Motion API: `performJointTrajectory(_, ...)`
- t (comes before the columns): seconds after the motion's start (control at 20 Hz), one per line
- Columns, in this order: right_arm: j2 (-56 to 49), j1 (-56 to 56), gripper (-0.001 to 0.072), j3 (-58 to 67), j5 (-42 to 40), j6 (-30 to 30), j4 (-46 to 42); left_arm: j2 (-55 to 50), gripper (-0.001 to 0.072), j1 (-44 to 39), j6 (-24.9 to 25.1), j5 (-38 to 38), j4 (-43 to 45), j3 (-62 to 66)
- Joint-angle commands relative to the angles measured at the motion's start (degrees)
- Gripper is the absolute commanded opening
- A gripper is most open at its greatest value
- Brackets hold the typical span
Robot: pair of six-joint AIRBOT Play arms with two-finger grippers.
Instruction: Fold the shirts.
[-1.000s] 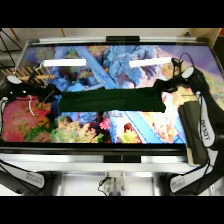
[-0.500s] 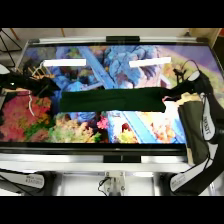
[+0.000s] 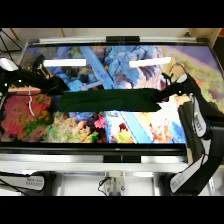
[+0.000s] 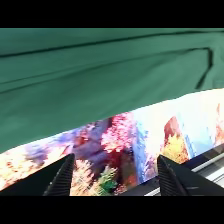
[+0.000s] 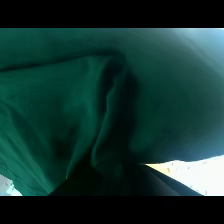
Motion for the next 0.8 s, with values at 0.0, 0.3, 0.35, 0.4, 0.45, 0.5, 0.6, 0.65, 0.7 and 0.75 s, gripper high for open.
performJointTrajectory(0.0, 3.13, 0.90, 0.0068, 1.99, 1.88, 0.57, 0.96, -0.13, 0.0405, -4.39, 0.00, 3.52, -0.02, 0.02)
performJointTrajectory(0.3, 14.10, 0.83, 0.0068, 9.38, 11.58, 3.69, 2.49, -6.78, 0.0055, -18.38, -0.02, 16.92, -4.57, -0.63)
performJointTrajectory(0.35, 15.63, 0.83, 0.0069, 10.12, 13.07, 4.28, 2.51, -8.83, 0.0055, -20.92, 0.00, 18.38, -7.41, -0.63)
performJointTrajectory(0.4, 17.20, 0.83, 0.0069, 10.56, 14.43, 4.83, 2.56, -10.73, 0.0055, -23.41, 0.00, 20.79, -10.03, -0.63)
performJointTrajectory(0.45, 18.80, 0.83, 0.0069, 10.56, 15.37, 5.73, 2.54, -12.68, 0.0055, -25.94, 0.00, 24.11, -12.94, -0.63)
performJointTrajectory(0.5, 20.28, 0.83, 0.0069, 10.56, 16.79, 6.71, 2.56, -14.36, 0.0054, -28.28, 0.04, 27.50, -16.22, -0.63)
performJointTrajectory(0.6, 22.91, 0.83, 0.0069, 10.56, 20.11, 7.87, 3.26, -16.76, 0.0037, -31.93, 1.99, 32.28, -22.62, -0.61)
performJointTrajectory(0.65, 24.09, 0.83, 0.0069, 10.56, 21.49, 8.37, 4.13, -17.86, 0.0037, -33.86, 2.36, 34.84, -25.66, -0.61)
performJointTrajectory(0.7, 25.29, 0.83, 0.0068, 10.56, 22.47, 8.87, 5.27, -18.67, 0.0037, -35.43, 2.36, 37.20, -27.61, -0.61)
performJointTrajectory(0.75, 26.32, 0.83, 0.0069, 10.56, 22.93, 9.31, 6.62, -19.50, 0.0036, -37.09, 2.32, 39.45, -28.76, -0.61)
